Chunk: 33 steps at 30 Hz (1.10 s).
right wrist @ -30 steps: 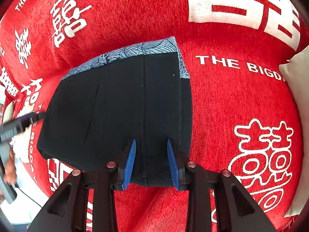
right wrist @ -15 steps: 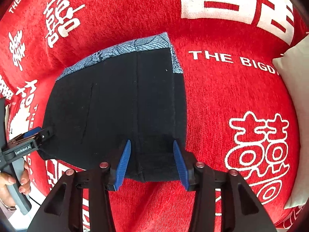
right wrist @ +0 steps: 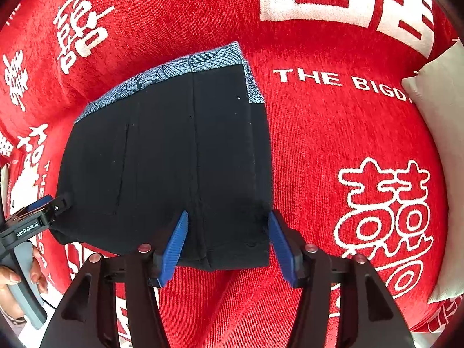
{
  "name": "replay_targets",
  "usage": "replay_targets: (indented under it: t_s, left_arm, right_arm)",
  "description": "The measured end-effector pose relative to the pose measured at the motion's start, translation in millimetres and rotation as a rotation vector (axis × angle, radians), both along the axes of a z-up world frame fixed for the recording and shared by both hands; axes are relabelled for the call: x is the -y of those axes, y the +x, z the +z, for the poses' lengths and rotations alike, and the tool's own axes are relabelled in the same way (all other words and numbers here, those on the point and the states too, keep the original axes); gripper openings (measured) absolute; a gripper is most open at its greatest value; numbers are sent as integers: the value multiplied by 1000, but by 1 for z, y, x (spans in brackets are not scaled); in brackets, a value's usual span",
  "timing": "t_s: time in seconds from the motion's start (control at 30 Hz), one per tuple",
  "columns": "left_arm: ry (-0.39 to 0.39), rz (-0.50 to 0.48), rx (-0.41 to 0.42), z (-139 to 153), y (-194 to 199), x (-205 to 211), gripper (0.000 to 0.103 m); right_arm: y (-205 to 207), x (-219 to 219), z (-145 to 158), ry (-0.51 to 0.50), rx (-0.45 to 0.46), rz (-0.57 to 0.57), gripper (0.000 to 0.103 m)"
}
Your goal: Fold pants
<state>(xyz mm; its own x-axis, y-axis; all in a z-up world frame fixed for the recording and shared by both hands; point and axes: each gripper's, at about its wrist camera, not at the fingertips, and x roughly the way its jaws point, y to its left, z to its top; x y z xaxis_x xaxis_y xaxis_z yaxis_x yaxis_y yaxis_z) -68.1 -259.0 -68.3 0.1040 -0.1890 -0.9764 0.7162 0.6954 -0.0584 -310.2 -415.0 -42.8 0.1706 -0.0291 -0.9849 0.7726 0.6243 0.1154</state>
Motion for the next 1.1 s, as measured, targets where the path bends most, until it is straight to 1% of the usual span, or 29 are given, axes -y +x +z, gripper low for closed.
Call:
replay_targets:
  t_s: [0.27,0.37,0.4,0.43,0.47,0.5,0.57,0.67,0.73,0.77,0.8,0.87,0.9,0.97,1.03,1.1]
  left_arm:
    - [16,7,-27,-4,4,3,102]
    - [11,-1,-36,-3,7,3,102]
    - [11,2,-41,-1,9,3,102]
    - [6,7,-33,2,10,2,102]
    - [2,10,-19,6,11,2,102]
    - [-5,17,1,12,13,1,102]
    - [-21,35,15,19,17,-1,102]
    - [-35,69,13,27,27,-2,102]
    - [-34,84,7,26,33,-3,102]
    - [-31,88,1,26,35,-2,102]
    - [-29,88,-4,25,37,0,102]
    - [-21,83,-10,20,38,3,102]
    - [-22,78,-13,19,38,3,102]
    - [-29,65,-21,18,37,5,102]
    - [-26,50,-32,15,36,5,102]
    - [-21,45,-42,13,35,5,102]
  right_arm:
    - [-1,4,0,4,-6,-10,68]
    - [-2,10,9,4,11,-25,68]
    - [-1,13,14,-13,14,-32,66]
    - [-1,18,19,-29,22,-40,62]
    - [0,25,24,-39,42,-51,50]
    - [3,32,27,-42,57,-60,43]
    - [16,51,28,-40,80,-89,41]
    - [36,79,25,-56,111,-138,40]
    - [50,92,22,-60,131,-142,40]
    - [59,91,17,-53,131,-133,40]
    - [64,89,11,-42,116,-117,40]
    - [70,88,-12,-31,36,-79,41]
    - [68,89,-16,-29,33,-81,47]
    - [59,90,-13,-34,45,-118,58]
    - [45,91,-6,-37,43,-150,58]
    - [25,88,-4,-1,55,-172,59]
